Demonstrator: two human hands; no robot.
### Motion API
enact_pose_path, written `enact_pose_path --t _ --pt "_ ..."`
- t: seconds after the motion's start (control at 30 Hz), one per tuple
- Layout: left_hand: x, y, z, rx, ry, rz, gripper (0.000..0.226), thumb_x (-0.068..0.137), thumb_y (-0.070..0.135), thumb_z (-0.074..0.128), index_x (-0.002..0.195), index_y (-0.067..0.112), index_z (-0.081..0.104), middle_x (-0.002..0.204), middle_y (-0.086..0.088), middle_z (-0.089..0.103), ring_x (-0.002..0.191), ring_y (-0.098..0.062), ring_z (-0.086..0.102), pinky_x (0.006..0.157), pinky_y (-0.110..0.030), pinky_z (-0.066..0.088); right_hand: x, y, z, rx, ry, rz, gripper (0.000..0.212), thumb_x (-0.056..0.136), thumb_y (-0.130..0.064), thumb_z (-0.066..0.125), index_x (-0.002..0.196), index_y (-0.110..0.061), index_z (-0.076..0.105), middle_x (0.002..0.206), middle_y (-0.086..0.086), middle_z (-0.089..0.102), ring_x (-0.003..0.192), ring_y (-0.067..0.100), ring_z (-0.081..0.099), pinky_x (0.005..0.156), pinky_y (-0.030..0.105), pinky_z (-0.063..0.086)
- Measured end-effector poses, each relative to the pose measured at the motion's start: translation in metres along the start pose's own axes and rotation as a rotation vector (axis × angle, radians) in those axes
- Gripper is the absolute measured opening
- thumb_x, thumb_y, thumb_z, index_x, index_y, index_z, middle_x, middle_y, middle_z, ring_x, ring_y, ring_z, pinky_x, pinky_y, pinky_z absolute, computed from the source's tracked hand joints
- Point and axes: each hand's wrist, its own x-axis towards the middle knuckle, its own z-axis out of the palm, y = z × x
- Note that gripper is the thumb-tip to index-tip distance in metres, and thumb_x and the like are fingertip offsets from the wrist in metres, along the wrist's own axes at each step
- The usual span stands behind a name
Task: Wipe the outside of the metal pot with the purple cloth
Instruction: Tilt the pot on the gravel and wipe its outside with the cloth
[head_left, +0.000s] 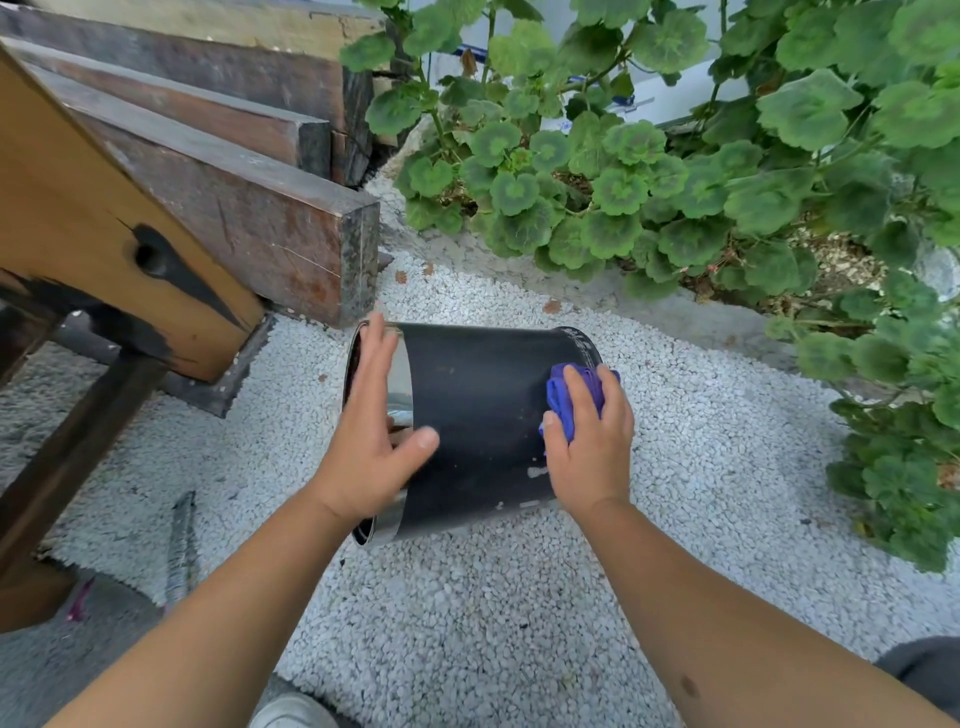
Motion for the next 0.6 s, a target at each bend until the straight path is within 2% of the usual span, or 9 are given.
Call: enact_pose_path --t 0.1,0.2,0.23,0.27,0.3,0.33,0.4,0.5,0.6 --pt "-0.011 -0.004 0.003 0.106 -0.037 0.037 0.102 0.085 0.070 0.047 0.156 0.016 -0.002 0.162 -0.003 -0.020 0.150 -0.021 -0.014 0.119 -0.029 0.014 0.007 -0.004 0.001 0.091 0.005 0.009 0.054 0.091 -0.043 0.049 0.142 -0.039 0.033 0.158 0.000 0.016 0.140 0.030 0.023 0.113 0.044 0.026" --pt "-0.007 -0.001 0.004 0.104 -0.019 0.014 0.099 0.086 0.068 0.049 0.156 0.016 0.002 0.162 0.002 -0.019 0.150 -0.018 -0.011 0.108 -0.006 0.022 0.014 -0.007 -0.001 0.124 -0.008 0.033 0.057 0.091 -0.040 0.056 0.143 -0.041 0.033 0.157 -0.005 0.015 0.138 0.027 0.025 0.112 0.044 0.030" --pt "-0.006 0.000 0.004 0.079 -0.006 -0.005 0.097 0.086 0.066 0.051 0.156 0.018 0.004 0.163 0.004 -0.018 0.150 -0.015 -0.010 0.103 -0.005 0.027 0.017 -0.009 -0.002 0.117 -0.014 0.030 0.058 0.090 -0.040 0.056 0.143 -0.041 0.032 0.157 -0.007 0.016 0.137 0.026 0.026 0.112 0.045 0.032" --pt "-0.004 0.001 0.004 0.071 0.009 -0.026 0.096 0.086 0.064 0.052 0.156 0.018 0.005 0.163 0.006 -0.017 0.150 -0.013 -0.009 0.105 -0.010 0.029 0.021 -0.011 -0.002 0.121 -0.018 0.032 0.058 0.090 -0.039 0.057 0.143 -0.042 0.033 0.156 -0.008 0.017 0.137 0.026 0.027 0.111 0.045 0.035" --pt "-0.004 0.003 0.005 0.081 0.023 -0.051 0.095 0.086 0.061 0.053 0.156 0.017 0.006 0.163 0.006 -0.016 0.150 -0.012 -0.008 0.111 -0.021 0.028 0.023 -0.012 -0.003 0.149 -0.021 0.051 0.058 0.089 -0.037 0.057 0.142 -0.042 0.034 0.154 -0.010 0.019 0.135 0.026 0.028 0.109 0.047 0.037" --pt "-0.003 0.004 0.006 0.098 0.034 -0.072 0.095 0.085 0.058 0.052 0.156 0.015 0.006 0.163 0.005 -0.015 0.150 -0.011 -0.009 0.117 -0.031 0.021 0.027 -0.014 -0.005 0.197 -0.022 0.079 0.060 0.087 -0.034 0.058 0.142 -0.041 0.036 0.153 -0.011 0.021 0.134 0.026 0.030 0.106 0.048 0.041" --pt "-0.002 0.008 0.005 0.104 0.049 -0.115 0.094 0.085 0.057 0.050 0.156 0.013 0.007 0.163 0.004 -0.013 0.149 -0.009 -0.010 0.121 -0.041 0.010 0.032 -0.015 -0.007 0.292 -0.041 0.106 0.063 0.084 -0.029 0.058 0.143 -0.040 0.038 0.149 -0.013 0.025 0.129 0.022 0.037 0.100 0.047 0.046" --pt "0.004 0.013 -0.001 0.059 0.074 -0.213 0.092 0.085 0.062 0.047 0.156 0.018 0.009 0.163 0.011 -0.012 0.147 0.001 -0.009 0.121 -0.047 0.014 0.038 -0.016 -0.009 0.339 -0.067 0.093 0.065 0.082 -0.027 0.057 0.143 -0.040 0.037 0.142 -0.018 0.029 0.116 0.012 0.047 0.090 0.042 0.054" --pt "0.010 0.016 0.000 0.121 0.038 -0.280 0.091 0.083 0.068 0.042 0.156 0.023 0.013 0.163 0.015 -0.010 0.146 0.002 -0.013 0.119 -0.038 0.005 0.043 -0.017 -0.006 0.282 -0.156 0.114 0.066 0.083 -0.031 0.054 0.145 -0.040 0.033 0.141 -0.019 0.029 0.114 0.014 0.050 0.090 0.042 0.053"
